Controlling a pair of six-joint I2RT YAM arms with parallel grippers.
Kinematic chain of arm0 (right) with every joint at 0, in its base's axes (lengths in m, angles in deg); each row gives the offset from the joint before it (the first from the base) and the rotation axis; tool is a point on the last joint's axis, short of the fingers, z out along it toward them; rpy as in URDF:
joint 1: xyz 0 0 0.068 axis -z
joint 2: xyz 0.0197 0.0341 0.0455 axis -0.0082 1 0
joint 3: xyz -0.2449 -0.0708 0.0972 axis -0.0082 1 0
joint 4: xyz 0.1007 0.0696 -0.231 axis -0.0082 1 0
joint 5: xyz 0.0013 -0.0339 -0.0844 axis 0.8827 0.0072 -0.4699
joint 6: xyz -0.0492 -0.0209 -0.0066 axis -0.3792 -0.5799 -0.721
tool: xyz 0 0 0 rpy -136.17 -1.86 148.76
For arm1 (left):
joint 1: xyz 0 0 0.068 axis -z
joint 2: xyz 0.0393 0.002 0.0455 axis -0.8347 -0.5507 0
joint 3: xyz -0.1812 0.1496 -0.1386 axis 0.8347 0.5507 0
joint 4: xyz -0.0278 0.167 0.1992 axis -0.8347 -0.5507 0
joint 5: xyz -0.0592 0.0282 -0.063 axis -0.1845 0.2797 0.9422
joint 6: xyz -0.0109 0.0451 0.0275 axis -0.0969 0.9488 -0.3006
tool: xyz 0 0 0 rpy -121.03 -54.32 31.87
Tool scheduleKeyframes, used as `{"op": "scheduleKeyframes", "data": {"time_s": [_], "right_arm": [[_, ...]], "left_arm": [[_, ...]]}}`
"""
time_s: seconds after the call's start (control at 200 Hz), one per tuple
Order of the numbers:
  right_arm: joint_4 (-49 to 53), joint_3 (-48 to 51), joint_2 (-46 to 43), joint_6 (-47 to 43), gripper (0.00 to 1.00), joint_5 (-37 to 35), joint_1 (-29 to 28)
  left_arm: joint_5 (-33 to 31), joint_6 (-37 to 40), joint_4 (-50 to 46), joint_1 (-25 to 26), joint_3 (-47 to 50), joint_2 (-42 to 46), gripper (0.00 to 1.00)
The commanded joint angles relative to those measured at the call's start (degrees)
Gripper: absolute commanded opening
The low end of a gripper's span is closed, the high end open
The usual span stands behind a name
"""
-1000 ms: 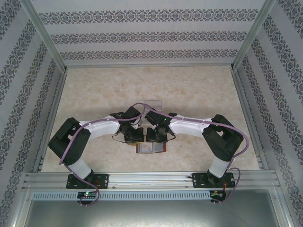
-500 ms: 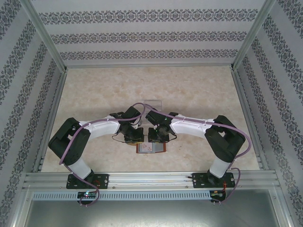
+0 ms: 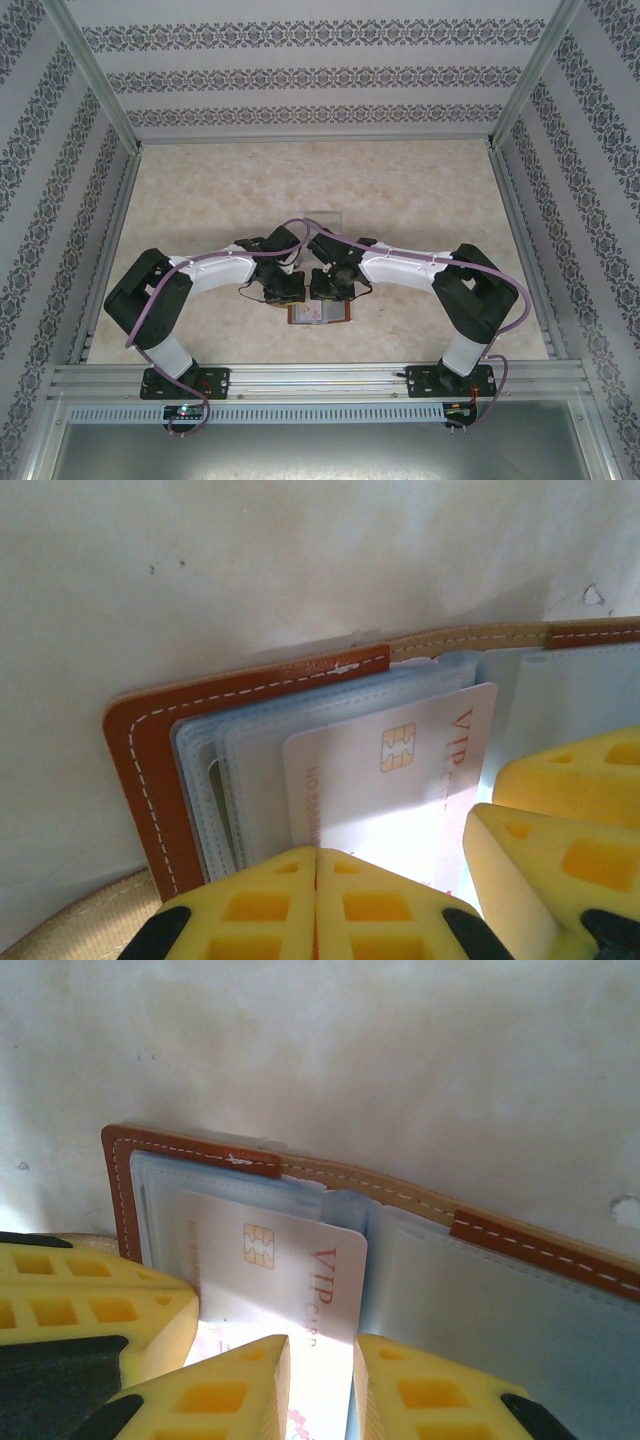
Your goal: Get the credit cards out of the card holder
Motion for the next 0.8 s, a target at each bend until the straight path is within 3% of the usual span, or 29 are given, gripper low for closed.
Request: {"op": "scheduleKeyframes", "data": {"time_s": [0.0,0.799], "right_arm": [[-0.7,1.1,0.8,0.4,0.24,0.9,0.7],[-11.4,7.6,-3.5,3.3,0.19,5.6,1.5]], "left_arm": [[-2.2,1.4,-3.4,0.8,-0.8,-1.6,0.07],[-5.1,1.9,-5.8,0.8,-0.3,-3.7,0.07]]}}
